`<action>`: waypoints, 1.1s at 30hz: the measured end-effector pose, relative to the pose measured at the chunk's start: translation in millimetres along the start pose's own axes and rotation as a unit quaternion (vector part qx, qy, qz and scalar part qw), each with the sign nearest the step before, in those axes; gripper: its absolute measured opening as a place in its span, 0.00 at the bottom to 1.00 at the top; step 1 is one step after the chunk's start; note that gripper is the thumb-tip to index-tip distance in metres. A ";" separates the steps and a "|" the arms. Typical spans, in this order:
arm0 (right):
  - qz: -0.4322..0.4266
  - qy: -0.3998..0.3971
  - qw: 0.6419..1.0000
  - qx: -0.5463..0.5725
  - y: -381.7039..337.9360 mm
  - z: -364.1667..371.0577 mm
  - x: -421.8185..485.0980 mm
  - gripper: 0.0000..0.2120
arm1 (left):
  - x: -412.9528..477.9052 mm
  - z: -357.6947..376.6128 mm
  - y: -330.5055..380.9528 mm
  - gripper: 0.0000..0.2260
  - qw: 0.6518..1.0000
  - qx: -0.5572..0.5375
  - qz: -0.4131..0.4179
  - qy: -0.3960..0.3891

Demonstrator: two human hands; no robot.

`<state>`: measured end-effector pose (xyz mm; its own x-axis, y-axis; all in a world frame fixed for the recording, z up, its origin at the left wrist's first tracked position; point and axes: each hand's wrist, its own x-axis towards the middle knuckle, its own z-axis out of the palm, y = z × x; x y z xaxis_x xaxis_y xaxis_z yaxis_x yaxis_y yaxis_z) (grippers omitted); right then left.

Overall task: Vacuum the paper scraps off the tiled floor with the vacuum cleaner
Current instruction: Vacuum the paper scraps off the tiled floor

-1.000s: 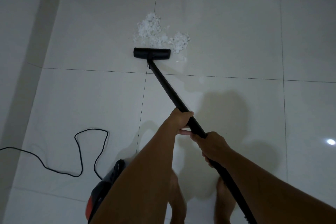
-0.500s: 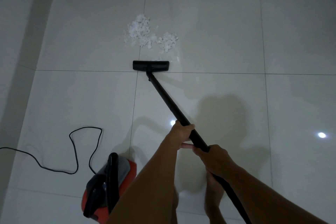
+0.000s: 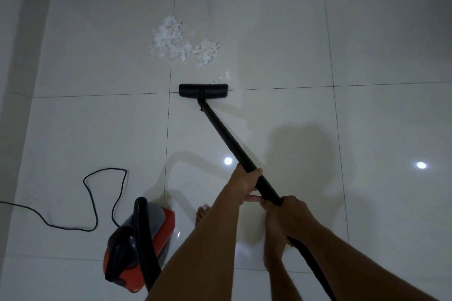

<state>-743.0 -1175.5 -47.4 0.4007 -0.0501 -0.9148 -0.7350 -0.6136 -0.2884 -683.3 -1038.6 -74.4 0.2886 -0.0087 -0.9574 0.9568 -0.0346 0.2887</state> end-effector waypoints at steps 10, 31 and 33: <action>-0.022 0.026 0.999 -0.015 -16.3 0.4 8.5 0.19 | 4.6 -9.8 15.1 0.18 0.999 -0.027 0.024 -0.003; -0.006 0.015 1.000 -0.017 -16.0 -7.9 10.4 0.22 | 7.5 -5.8 21.7 0.21 1.000 -0.012 0.005 -0.006; 0.003 0.013 1.000 -0.005 -9.6 -10.3 10.4 0.23 | 8.1 0.5 18.4 0.21 1.000 -0.010 0.004 -0.009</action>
<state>-726.1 -1178.3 -51.3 0.4100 -0.0743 -0.9091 -0.7323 -0.6209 -0.2795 -663.3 -1039.9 -76.9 0.2949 -0.0269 -0.9551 0.9553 -0.0141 0.2953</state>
